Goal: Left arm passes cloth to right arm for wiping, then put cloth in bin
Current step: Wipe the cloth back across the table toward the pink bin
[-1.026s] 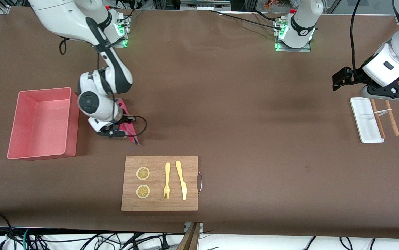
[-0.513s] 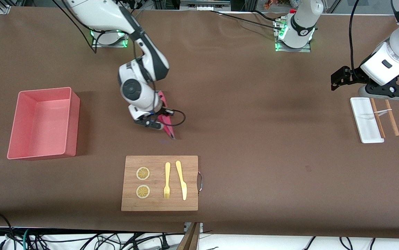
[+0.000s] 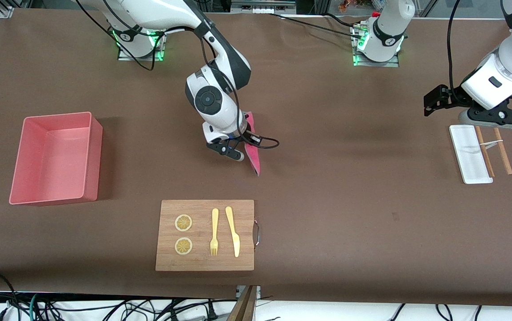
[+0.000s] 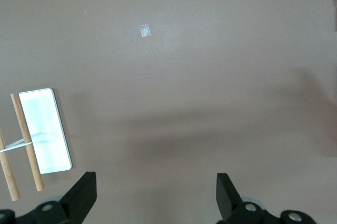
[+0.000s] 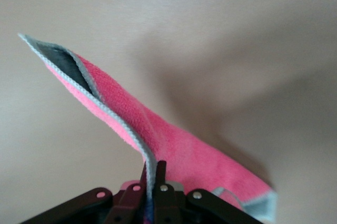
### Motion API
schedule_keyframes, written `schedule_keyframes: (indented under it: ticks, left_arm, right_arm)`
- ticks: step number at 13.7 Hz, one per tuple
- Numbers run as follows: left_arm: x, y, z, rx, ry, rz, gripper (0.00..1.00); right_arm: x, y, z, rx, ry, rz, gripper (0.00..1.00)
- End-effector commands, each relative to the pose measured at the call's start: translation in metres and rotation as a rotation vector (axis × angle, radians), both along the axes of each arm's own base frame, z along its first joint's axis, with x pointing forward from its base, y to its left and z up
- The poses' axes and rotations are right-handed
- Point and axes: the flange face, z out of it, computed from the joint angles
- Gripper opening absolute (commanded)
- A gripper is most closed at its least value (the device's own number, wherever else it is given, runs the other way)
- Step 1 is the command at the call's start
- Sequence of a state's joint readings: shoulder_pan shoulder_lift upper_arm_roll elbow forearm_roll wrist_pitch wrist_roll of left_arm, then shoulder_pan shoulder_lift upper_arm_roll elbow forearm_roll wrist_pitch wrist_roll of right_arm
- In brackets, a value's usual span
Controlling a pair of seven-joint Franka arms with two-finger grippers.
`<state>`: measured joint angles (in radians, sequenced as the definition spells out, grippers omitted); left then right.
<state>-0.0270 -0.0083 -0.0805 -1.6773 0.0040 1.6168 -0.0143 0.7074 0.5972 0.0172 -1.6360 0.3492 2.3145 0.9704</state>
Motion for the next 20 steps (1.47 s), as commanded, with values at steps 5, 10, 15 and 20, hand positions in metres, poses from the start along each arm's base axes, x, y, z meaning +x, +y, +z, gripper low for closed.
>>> schedule_keyframes:
  ticks: [5, 10, 15, 20]
  left_arm:
    - [0.001, -0.005, 0.006, 0.008, -0.008, -0.030, 1.00]
    - [-0.001, -0.006, 0.007, 0.009, -0.002, -0.027, 1.00]
    - [-0.001, -0.012, 0.007, 0.012, -0.004, -0.041, 1.00]
    - [-0.002, -0.015, 0.007, 0.012, -0.001, -0.041, 1.00]
  right_arm:
    - [0.047, -0.138, -0.043, -0.065, 0.170, -0.209, 0.00]
    - [0.067, -0.272, -0.077, -0.044, 0.155, -0.013, 0.00]
    - [0.083, -0.397, -0.076, -0.040, 0.057, 0.232, 0.00]
    - [0.086, -0.465, -0.023, -0.143, 0.043, 0.372, 0.00]
